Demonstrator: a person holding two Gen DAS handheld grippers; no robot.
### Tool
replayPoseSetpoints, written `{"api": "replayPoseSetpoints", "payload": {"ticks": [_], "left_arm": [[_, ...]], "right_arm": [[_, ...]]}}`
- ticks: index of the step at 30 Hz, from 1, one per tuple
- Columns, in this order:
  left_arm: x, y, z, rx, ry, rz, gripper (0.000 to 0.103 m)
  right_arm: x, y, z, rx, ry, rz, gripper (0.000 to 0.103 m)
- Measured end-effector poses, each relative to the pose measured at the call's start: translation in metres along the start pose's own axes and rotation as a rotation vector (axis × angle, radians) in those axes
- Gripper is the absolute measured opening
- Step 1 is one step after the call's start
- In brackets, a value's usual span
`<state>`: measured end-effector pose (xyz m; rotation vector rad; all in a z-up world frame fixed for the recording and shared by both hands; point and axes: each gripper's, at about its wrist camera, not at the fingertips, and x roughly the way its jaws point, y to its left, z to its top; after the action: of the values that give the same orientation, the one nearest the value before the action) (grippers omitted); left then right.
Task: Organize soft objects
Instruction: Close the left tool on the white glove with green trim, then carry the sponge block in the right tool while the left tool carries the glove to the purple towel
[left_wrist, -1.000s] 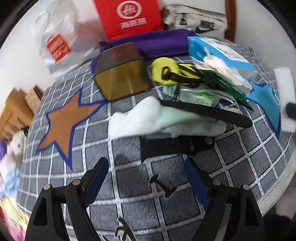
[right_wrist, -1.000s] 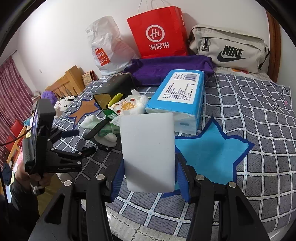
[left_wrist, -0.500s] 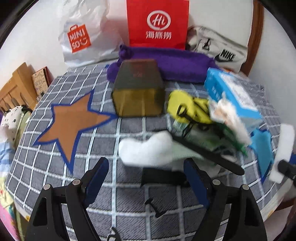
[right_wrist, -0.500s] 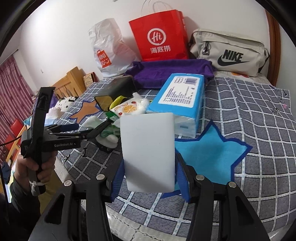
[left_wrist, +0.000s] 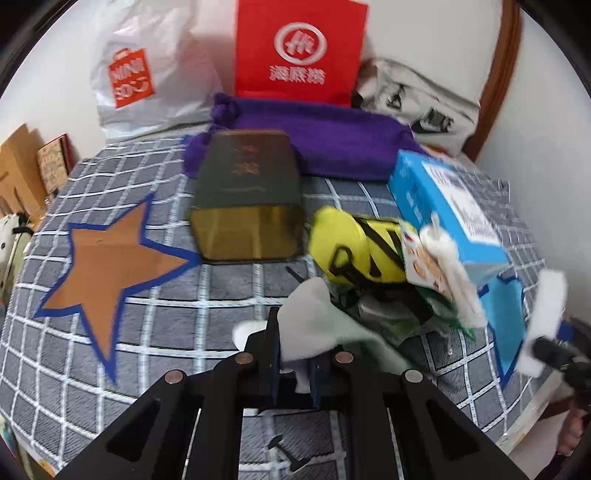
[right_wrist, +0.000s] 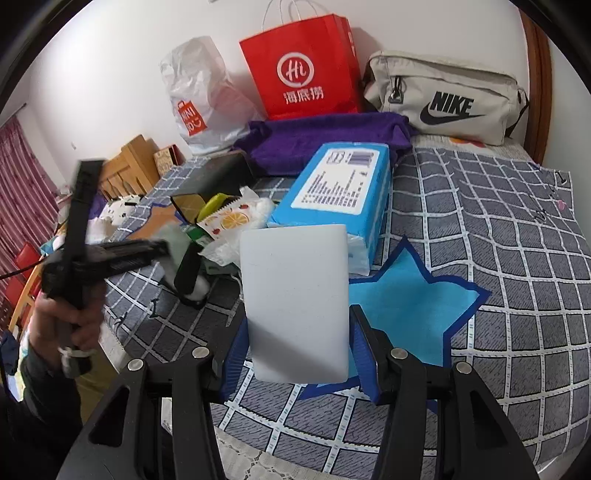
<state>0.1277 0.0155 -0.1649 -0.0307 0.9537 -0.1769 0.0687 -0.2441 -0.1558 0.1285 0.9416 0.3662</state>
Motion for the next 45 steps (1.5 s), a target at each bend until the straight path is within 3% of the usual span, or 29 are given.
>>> {"api": "replayPoseSetpoints", "payload": {"ticks": [14, 25, 36, 45], "left_arm": [[-0.060, 0.032, 0.033, -0.067, -0.121, -0.005, 0.012], [-0.062, 0.040, 0.064, -0.088, -0.128, 0.022, 0.012], [-0.059, 0.046, 0.108, -0.111, -0.154, 0.029, 0.012], [-0.034, 0.047, 0.156, -0.114, -0.138, 0.021, 0.012]], "right_arm": [[0.034, 0.002, 0.011, 0.004, 0.142, -0.044, 0.050], [-0.002, 0.006, 0.062, -0.010, 0.045, -0.006, 0.050], [0.002, 0.008, 0.139, -0.047, -0.037, -0.028, 0.050], [0.023, 0.002, 0.192, -0.046, -0.053, -0.014, 0.050]]}}
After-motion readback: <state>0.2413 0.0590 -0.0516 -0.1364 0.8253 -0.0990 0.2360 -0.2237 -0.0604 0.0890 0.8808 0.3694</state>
